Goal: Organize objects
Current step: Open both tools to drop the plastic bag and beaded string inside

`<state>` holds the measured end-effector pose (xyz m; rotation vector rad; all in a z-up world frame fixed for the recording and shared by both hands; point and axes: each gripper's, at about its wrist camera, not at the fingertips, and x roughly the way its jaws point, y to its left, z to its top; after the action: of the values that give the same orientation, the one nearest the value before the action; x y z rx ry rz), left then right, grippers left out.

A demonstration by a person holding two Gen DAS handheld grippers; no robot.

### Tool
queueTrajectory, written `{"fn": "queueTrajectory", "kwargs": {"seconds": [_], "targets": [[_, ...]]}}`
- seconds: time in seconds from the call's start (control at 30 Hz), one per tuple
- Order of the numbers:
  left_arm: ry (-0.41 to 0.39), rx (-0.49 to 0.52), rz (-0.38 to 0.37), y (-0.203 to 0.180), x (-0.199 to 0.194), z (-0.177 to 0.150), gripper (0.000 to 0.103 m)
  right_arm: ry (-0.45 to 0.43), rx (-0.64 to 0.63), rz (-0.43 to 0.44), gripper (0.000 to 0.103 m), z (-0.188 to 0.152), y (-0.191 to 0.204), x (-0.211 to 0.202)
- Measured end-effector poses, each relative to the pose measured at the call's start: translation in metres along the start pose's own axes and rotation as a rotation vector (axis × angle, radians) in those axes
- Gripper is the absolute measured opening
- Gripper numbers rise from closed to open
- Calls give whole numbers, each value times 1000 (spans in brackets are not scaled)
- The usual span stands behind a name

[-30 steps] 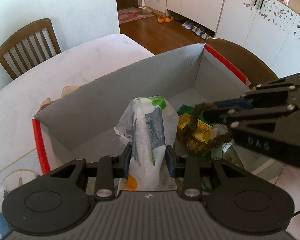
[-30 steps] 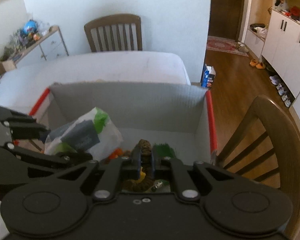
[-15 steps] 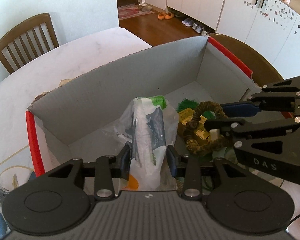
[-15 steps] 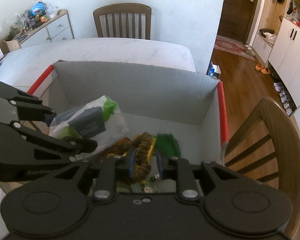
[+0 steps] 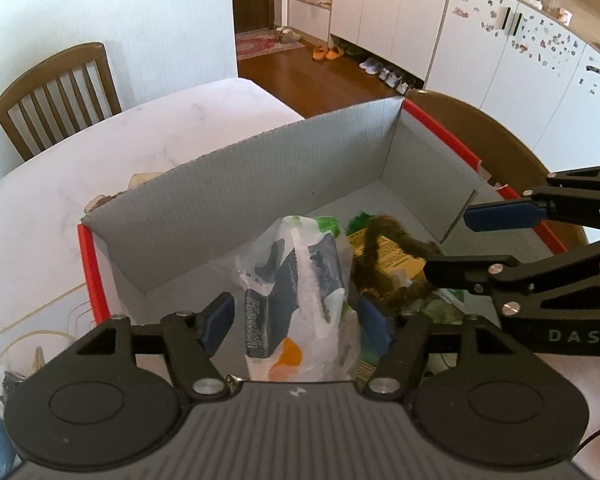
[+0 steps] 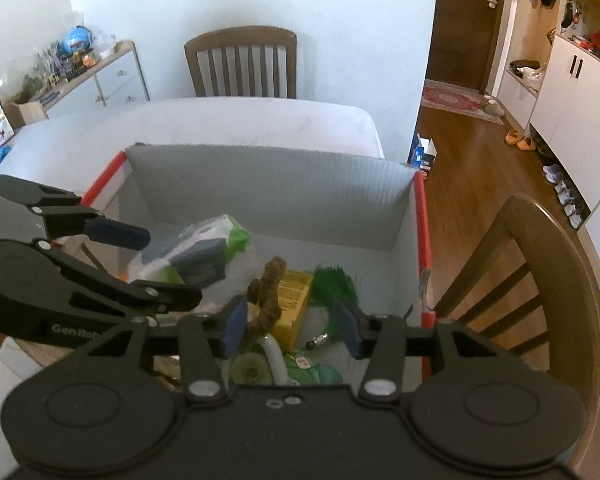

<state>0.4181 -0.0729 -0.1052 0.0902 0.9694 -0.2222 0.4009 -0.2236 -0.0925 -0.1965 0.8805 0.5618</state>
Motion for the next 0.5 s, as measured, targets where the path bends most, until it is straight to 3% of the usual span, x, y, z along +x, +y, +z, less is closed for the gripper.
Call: {"fn": "queueTrajectory", "kwargs": {"seconds": [0.13,0.23,0.5], "targets": [[-22,-1,-12,1,-13,-3,69,-32,20,11,60,-3,3,-16],[-46,3,-27,2,-24,-6,76,-59,33,18,64,-5,6,-29],[-108,12,-63,12,-59,-15,83,-127,66,26,78,-8,18,-60]]}}
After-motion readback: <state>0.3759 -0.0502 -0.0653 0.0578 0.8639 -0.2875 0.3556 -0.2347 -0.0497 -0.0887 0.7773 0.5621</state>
